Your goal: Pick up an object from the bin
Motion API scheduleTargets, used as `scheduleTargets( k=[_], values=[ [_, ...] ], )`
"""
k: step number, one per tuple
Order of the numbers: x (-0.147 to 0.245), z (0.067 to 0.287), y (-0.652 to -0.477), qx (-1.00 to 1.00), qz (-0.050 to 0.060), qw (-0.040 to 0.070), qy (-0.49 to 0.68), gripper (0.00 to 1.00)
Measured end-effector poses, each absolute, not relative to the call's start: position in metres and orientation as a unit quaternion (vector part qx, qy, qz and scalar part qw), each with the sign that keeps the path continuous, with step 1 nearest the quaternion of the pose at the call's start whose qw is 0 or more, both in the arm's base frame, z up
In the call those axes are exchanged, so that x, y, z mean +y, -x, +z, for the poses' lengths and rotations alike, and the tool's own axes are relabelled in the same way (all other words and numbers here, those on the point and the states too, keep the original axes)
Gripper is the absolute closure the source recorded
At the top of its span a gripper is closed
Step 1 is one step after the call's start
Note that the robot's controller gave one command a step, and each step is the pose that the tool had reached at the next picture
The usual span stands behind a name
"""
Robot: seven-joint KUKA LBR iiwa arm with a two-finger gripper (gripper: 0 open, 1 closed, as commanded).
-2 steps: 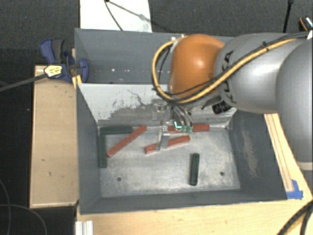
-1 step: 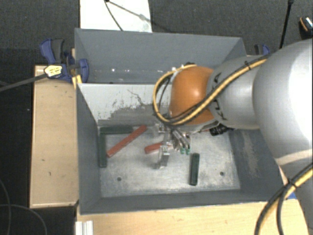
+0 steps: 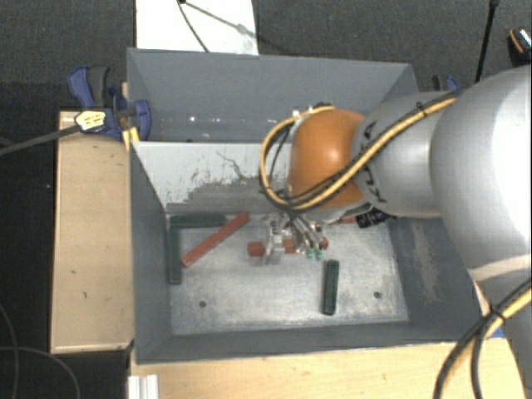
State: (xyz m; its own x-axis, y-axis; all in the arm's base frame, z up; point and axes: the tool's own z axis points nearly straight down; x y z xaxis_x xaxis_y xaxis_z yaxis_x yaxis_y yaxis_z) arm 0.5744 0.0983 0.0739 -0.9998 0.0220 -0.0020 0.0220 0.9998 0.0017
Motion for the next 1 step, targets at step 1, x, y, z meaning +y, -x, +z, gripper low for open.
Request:
scheduleTargets(
  k=[1],
  values=[
    [0.0949,0.2147,-0.5441,1.000,0.001,0.005,0.010,1.00]
  ],
)
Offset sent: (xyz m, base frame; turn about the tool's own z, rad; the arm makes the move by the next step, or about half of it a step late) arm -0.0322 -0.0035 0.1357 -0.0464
